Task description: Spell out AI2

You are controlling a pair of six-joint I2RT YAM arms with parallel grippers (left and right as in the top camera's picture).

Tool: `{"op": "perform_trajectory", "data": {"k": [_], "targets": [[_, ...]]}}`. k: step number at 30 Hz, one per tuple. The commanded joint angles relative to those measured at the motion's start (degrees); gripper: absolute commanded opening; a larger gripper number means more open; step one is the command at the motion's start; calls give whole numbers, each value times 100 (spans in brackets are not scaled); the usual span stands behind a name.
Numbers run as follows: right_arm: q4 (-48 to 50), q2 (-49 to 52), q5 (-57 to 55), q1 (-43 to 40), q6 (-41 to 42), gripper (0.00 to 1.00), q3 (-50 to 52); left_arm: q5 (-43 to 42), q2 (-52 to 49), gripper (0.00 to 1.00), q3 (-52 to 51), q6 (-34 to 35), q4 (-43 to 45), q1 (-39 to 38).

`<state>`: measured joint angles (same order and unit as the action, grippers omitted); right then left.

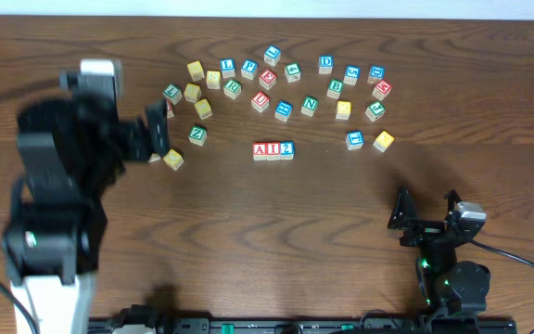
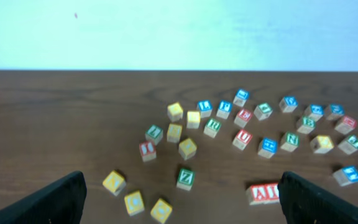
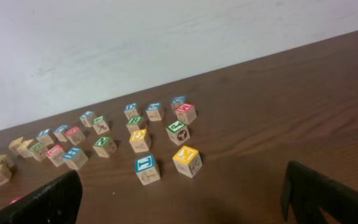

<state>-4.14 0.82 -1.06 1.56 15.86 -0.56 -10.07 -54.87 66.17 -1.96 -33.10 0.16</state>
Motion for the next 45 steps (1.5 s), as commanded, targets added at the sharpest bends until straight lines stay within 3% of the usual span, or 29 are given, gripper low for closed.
{"op": "perform_trajectory", "data": {"k": [1, 11, 19, 31, 45], "targets": [[0, -48, -31, -76, -72, 99, 26, 308, 815, 98, -1143, -79, 498, 15], [0, -48, -31, -76, -72, 99, 26, 476, 3379, 98, -4048, -79, 2151, 122], [0, -48, -31, -76, -72, 99, 26, 476, 4664, 97, -5445, -83, 2830, 192], [0, -48, -33, -76, -72, 99, 26, 522, 5482, 98, -6131, -146, 2959, 203], [0, -46, -31, -76, -72, 99, 26, 673, 5482, 97, -6288, -256, 2988, 203]]}}
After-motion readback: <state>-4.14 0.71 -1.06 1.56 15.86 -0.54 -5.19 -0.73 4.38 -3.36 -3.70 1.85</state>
